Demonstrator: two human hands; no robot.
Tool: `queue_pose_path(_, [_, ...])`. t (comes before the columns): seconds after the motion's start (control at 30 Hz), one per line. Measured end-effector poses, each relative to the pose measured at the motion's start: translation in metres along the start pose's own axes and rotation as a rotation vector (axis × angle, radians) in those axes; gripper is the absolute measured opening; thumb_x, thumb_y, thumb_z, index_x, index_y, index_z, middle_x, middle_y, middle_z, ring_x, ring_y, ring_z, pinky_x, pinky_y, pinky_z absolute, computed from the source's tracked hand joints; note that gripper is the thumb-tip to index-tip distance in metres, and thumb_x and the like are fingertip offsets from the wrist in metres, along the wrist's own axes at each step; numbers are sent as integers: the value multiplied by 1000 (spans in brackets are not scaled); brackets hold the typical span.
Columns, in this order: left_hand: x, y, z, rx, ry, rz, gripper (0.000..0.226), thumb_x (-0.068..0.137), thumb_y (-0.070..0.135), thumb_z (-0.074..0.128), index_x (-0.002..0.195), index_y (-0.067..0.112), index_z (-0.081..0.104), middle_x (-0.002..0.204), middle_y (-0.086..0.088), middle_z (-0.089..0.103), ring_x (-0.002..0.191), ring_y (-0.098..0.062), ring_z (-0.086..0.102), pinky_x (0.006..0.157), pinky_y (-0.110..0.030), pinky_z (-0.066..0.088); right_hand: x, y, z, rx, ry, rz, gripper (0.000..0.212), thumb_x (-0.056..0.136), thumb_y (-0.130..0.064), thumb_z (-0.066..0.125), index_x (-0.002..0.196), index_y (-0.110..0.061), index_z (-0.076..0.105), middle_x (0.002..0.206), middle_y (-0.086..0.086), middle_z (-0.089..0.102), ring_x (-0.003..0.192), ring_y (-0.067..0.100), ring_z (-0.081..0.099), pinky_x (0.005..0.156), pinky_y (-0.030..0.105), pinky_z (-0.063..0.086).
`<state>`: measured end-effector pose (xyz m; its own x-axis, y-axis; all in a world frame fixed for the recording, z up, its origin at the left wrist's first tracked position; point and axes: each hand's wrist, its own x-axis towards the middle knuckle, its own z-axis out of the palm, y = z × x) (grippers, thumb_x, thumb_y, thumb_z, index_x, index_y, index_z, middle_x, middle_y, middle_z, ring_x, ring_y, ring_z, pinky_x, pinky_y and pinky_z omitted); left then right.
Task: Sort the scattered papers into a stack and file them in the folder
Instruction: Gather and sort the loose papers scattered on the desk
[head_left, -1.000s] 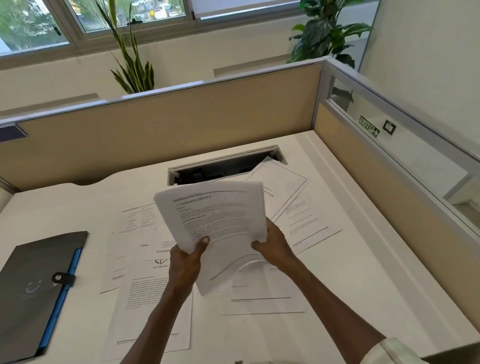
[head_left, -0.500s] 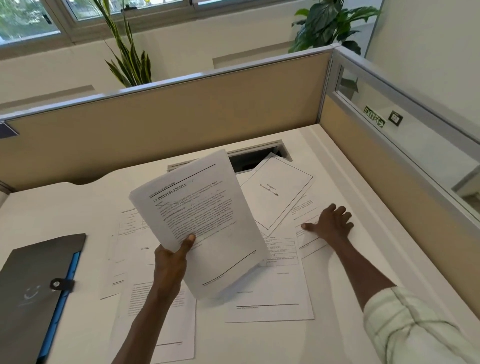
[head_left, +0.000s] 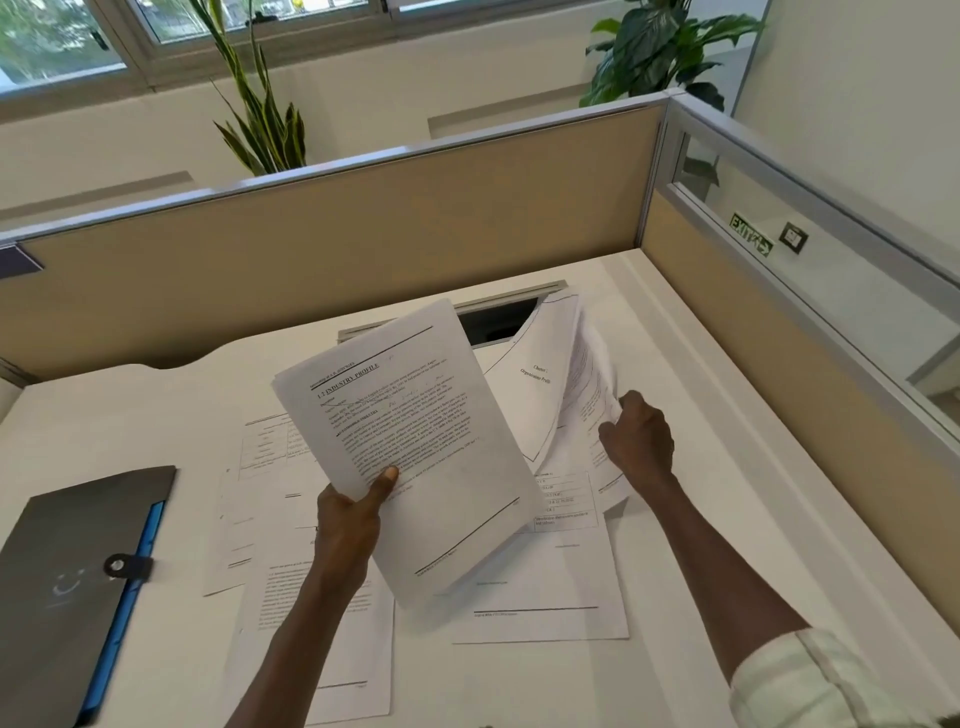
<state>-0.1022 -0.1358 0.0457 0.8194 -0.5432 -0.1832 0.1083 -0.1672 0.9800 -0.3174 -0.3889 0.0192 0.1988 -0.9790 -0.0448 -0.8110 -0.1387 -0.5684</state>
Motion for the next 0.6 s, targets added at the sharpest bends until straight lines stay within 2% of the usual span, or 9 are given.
queue_pose_path(0.2, [0, 2, 2, 49, 11, -17, 34, 90, 19, 73, 122, 21, 65, 113, 1, 73, 100, -24, 70, 89, -50, 57, -29, -39, -66, 1, 285, -154, 24, 83, -10, 59, 105, -4, 51, 92, 20, 69, 80, 38, 65, 60, 28, 36])
queue_pose_path(0.3, [0, 1, 7, 103, 26, -49, 40, 90, 19, 73, 128, 15, 63, 117, -6, 72, 99, -29, 70, 91, -54, 56, -43, -55, -102, 86, 333, -235, 29, 83, -15, 64, 108, -6, 51, 101, 16, 70, 85, 37, 67, 64, 25, 37])
queue_pose_path(0.37, [1, 0, 11, 110, 32, -79, 41, 90, 19, 73, 129, 13, 62, 117, -8, 72, 98, -30, 69, 90, -53, 56, -51, -63, -121, 234, 246, -249, 35, 81, -19, 69, 109, -10, 52, 102, 5, 67, 82, 26, 65, 59, 17, 37])
queue_pose_path(0.47, [1, 0, 16, 87, -11, -107, 39, 90, 16, 72, 128, 12, 62, 117, -8, 72, 95, -26, 70, 85, -44, 57, -62, -70, -135, 544, -7, -166, 40, 76, -22, 76, 110, -19, 56, 98, -12, 65, 76, 5, 64, 48, 6, 40])
queue_pose_path(0.53, [0, 3, 19, 63, -60, -122, 41, 90, 13, 72, 129, 10, 62, 118, -8, 72, 96, -26, 71, 84, -43, 57, -66, -70, -131, 767, -200, -76, 38, 72, -19, 79, 106, -20, 61, 98, -9, 71, 78, 8, 70, 50, 13, 52])
queue_pose_path(0.6, [-1, 6, 22, 29, -107, -144, 42, 89, 11, 73, 129, 10, 62, 118, -7, 73, 98, -28, 71, 85, -45, 59, -70, -66, -115, 822, -330, 25, 38, 71, -15, 79, 106, -17, 63, 100, 1, 74, 81, 18, 73, 62, 27, 60])
